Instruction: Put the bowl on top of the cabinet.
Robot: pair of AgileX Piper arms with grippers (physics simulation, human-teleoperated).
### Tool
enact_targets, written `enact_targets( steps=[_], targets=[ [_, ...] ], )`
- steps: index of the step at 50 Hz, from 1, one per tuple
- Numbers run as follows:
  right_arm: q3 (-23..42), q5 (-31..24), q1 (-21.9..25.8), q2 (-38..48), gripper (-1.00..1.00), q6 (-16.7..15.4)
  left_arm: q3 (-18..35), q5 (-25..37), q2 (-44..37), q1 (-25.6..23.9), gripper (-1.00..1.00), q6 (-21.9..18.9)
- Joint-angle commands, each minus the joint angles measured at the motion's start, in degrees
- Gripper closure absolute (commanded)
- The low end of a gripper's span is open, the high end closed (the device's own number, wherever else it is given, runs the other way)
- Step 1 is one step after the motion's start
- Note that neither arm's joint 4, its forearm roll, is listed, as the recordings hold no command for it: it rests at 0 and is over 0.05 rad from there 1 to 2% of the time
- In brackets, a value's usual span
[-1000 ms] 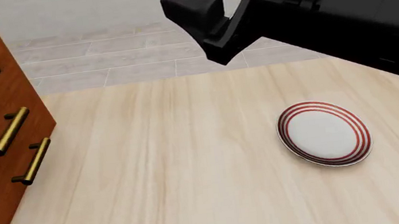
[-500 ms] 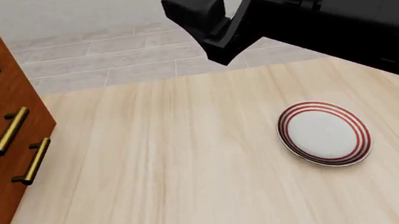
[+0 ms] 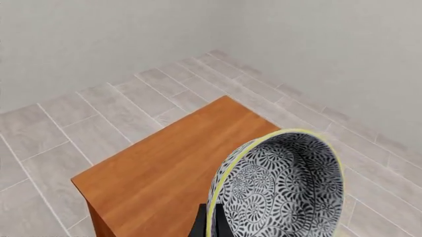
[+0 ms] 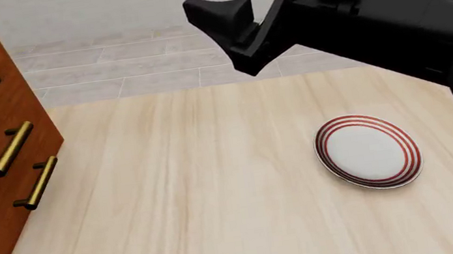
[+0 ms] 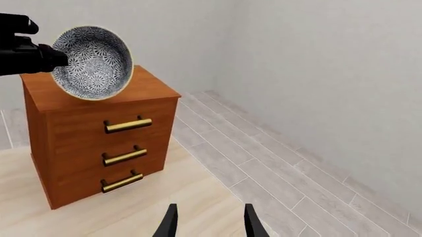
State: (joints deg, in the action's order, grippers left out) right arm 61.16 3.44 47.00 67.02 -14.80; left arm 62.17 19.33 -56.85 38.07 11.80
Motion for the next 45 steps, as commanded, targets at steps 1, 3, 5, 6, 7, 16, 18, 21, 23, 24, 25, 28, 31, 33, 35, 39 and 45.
enact_targets(
  steps=[1,3,5,6,7,16,18,21,23,24,25,28,31,33,35,39,45],
  targets=[
    [-0.13,0.0,-0.06,0.03,-1.0,0.06,-1.09,-2.05,-1.27,0.54,1.0,-0.63],
    [-0.16,-0.01,-0.06,0.04,-1.0,0.06,-1.54,-2.42,-1.44,0.49,1.0,-0.87],
    [-0.17,-0.01,-0.06,0.02,-1.0,0.09,-1.65,-2.51,-1.51,0.46,1.0,-0.87],
    [-0.16,-0.05,-0.05,-0.01,-1.0,0.09,-1.88,-2.8,-1.66,0.52,1.0,-0.91],
    [-0.16,-0.05,-0.05,-0.01,-1.0,0.09,-1.88,-2.8,-1.66,0.52,1.0,-0.91],
    [-0.17,-0.03,-0.33,-0.09,-1.0,0.12,-2.86,-4.08,-2.71,1.38,1.0,-1.66],
    [-0.22,-0.05,-0.31,-0.15,-1.0,0.09,-3.18,-4.41,-2.84,1.78,1.0,-1.8],
    [-0.24,-0.03,-0.29,-0.16,-1.0,0.08,-3.61,-4.68,-2.84,1.85,1.0,-1.91],
    [-0.24,-0.02,-0.27,-0.13,-1.0,0.06,-3.9,-4.86,-2.92,1.9,1.0,-1.87],
    [-0.24,-0.01,-0.24,-0.11,-1.0,0.05,-4.02,-4.99,-2.99,2.1,1.0,-2.03],
    [-0.24,-0.01,-0.24,-0.09,-1.0,0.02,-4.08,-5.05,-3.02,2.12,1.0,-1.89],
    [-0.22,0.0,-0.23,-0.04,-1.0,0.05,-4.17,-5.24,-3.08,2.34,1.0,-1.56],
    [-0.24,-0.01,-0.22,-0.1,-1.0,0.02,-4.18,-5.24,-2.99,2.03,1.0,-1.05],
    [-0.24,0.02,-0.18,-0.09,-1.0,-0.01,-4.12,-5.08,-3.0,1.85,-1.0,-0.89],
    [-0.27,0.04,-0.16,-0.09,-1.0,0.02,-3.86,-4.85,-2.87,2.08,-1.0,-1.07],
    [-0.29,0.04,-0.23,-0.09,-1.0,0.04,-3.64,-4.73,-2.81,1.79,-1.0,-1.09],
    [-0.33,0.01,-0.2,-0.22,-1.0,0.03,-3.14,-4.38,-2.62,1.78,-1.0,-0.82]
  ],
)
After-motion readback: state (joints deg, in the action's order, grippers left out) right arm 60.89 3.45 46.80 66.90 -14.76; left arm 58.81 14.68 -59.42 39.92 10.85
